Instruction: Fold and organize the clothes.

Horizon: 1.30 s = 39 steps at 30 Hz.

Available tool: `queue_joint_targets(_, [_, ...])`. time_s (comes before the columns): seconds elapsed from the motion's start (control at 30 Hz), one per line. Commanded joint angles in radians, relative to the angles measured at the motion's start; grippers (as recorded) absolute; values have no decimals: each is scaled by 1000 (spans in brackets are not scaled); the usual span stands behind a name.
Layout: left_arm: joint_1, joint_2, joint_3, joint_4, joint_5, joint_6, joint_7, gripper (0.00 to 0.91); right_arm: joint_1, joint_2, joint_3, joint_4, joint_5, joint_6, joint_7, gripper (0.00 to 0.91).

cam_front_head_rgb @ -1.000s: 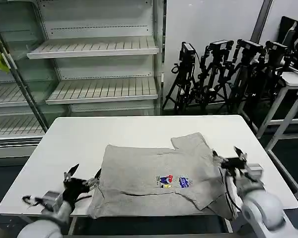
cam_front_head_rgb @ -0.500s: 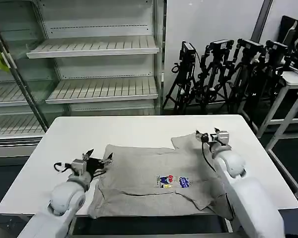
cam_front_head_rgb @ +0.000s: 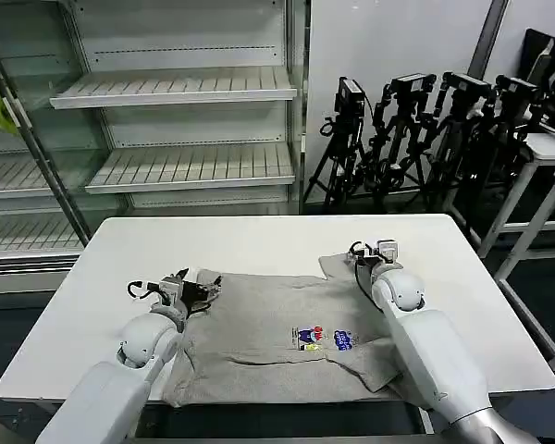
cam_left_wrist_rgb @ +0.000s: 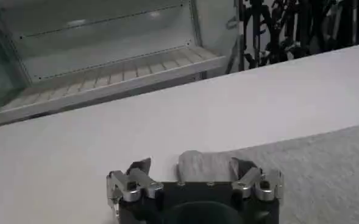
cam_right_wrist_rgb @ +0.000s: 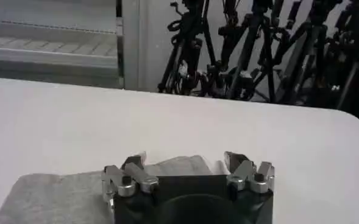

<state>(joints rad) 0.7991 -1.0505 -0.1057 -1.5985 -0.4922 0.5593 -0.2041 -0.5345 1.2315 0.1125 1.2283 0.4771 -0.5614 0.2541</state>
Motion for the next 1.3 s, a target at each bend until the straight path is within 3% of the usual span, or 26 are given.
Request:
queue_joint_targets(0.03, [-19,-10,33,45,10,-19,20,40,-41,18,-26,-25,17,-17,4,0])
queue_joint_targets(0.47, [16,-6,21,40,-12,-43,36,40,-81,9,-7,34,48,13,12,0])
queue_joint_targets(0.6, [21,-6,6,32,-48,-128,44,50,-81,15,3,45,58,122,8,0])
queue_joint_targets(0.8, [27,14,-19,-30,-99,-185,42,40,-75,19,20,129,76,265,18,0])
queue_joint_targets(1.0, [51,58,-48,-122,-130,-195,45,40,-83,-17,30,238,81,282,20,0])
queue_joint_targets(1.3, [168,132,-113,-270,-136,-188,64,50,-195,-81,83,440,108,250,23,0])
